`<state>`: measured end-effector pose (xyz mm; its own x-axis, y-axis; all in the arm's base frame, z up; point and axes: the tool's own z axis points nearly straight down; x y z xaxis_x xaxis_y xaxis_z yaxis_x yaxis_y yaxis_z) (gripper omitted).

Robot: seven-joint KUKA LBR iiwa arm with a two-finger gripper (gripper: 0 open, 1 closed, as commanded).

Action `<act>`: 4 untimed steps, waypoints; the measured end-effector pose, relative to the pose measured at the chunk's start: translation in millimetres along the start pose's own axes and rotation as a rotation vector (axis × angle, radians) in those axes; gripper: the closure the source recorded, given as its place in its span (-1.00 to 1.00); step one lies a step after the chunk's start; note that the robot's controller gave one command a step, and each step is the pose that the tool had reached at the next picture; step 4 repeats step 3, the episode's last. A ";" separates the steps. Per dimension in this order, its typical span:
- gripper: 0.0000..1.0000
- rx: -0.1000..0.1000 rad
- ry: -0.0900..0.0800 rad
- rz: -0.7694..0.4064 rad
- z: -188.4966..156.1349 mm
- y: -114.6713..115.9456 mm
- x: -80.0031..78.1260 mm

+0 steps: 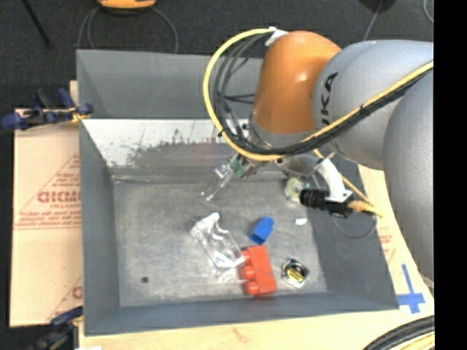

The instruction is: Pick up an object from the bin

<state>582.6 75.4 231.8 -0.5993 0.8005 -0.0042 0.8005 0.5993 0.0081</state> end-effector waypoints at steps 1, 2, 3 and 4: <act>-1.00 0.006 0.000 -0.227 155.6 -11.9 29.2; 1.00 -0.001 -0.002 -0.221 150.9 -9.6 27.9; 1.00 0.003 0.001 -0.180 15.9 -12.7 22.7; 1.00 0.003 0.001 -0.180 15.9 -12.7 22.7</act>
Offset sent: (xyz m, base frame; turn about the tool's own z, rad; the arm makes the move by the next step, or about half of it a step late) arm -0.0266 0.0178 -0.1544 -0.2257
